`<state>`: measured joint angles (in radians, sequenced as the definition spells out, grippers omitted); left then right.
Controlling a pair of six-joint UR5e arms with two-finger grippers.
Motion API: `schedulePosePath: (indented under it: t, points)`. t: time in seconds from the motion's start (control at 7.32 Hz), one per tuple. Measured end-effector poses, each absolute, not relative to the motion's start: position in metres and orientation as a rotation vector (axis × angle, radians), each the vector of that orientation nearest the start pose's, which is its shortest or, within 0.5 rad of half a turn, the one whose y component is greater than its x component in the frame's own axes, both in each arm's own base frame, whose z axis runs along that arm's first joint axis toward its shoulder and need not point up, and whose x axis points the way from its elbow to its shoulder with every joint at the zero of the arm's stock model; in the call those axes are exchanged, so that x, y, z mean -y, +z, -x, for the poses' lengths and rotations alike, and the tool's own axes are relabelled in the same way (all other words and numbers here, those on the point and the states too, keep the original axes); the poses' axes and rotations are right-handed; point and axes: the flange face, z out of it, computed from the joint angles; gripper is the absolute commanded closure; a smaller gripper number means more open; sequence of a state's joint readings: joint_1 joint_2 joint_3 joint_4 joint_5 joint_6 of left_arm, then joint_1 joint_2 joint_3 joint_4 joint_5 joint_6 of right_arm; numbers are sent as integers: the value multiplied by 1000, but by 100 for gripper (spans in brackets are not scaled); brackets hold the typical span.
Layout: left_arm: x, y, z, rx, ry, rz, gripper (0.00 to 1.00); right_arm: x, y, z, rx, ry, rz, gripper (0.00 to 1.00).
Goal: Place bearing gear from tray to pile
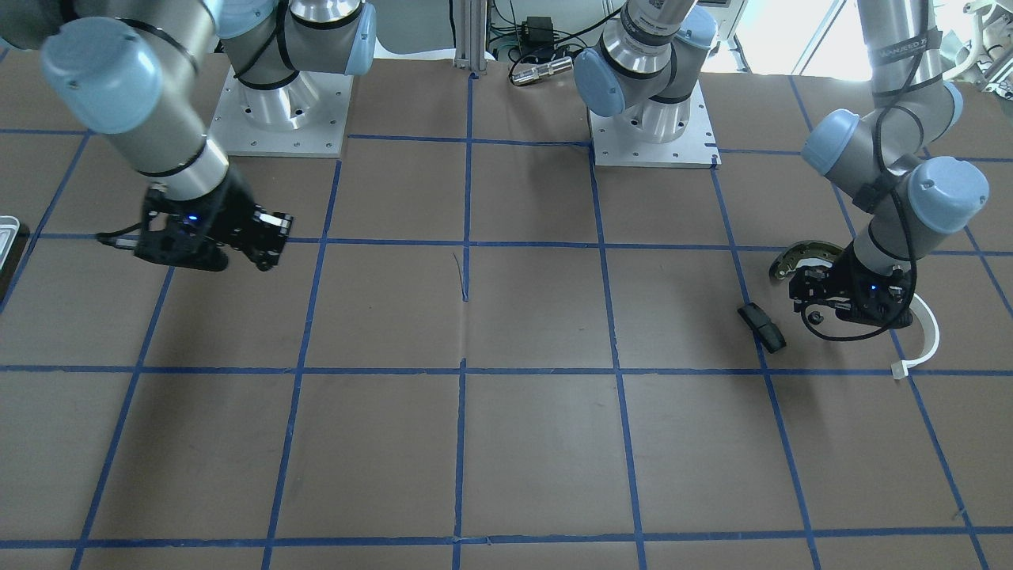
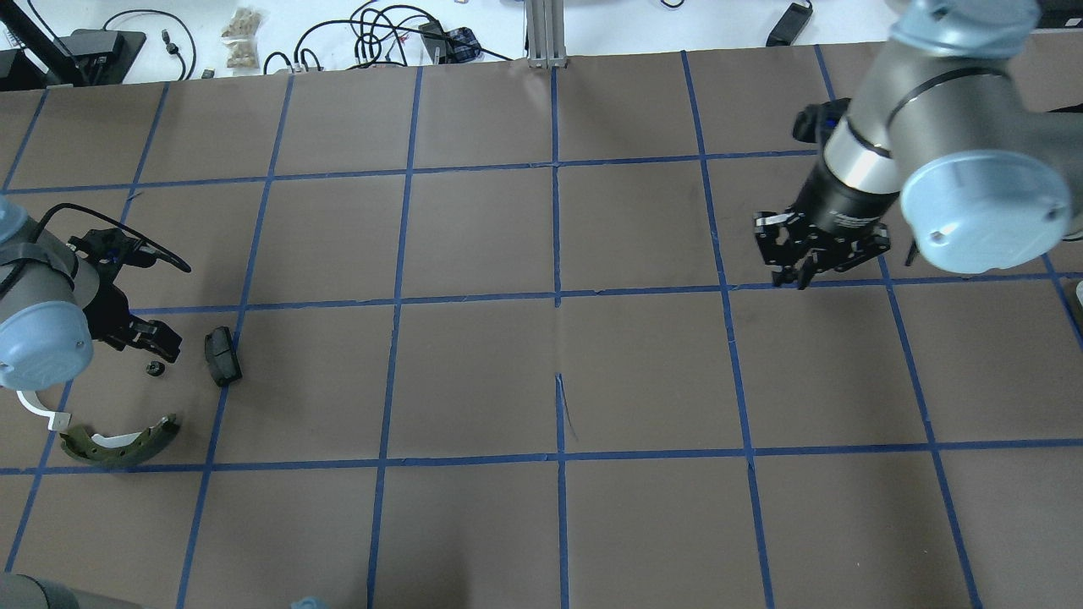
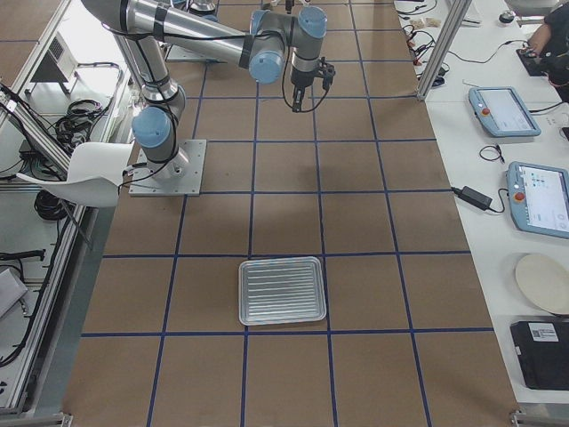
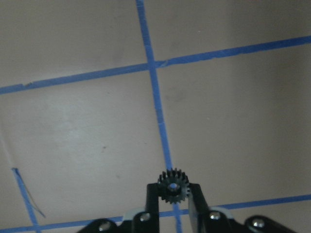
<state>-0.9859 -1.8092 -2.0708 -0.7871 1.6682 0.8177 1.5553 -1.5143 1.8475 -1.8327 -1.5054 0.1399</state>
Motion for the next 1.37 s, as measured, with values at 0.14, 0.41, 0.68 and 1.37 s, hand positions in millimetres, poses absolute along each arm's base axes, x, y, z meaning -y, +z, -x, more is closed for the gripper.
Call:
schedulePosePath:
  t: [0.14, 0.41, 0.68, 1.37]
  points:
    - [492, 226, -154, -3019, 9, -365, 0, 497, 332, -186, -3045, 61, -265, 80]
    - [510, 247, -108, -2999, -44, -439, 0, 515, 284, -280, -3008, -30, -268, 79]
    - [516, 261, -58, -2994, -73, -474, 0, 525, 241, -336, -3009, -14, -212, 12]
    - [524, 275, 41, -3091, -39, -389, 0, 559, 273, -335, -2993, -92, -222, 0]
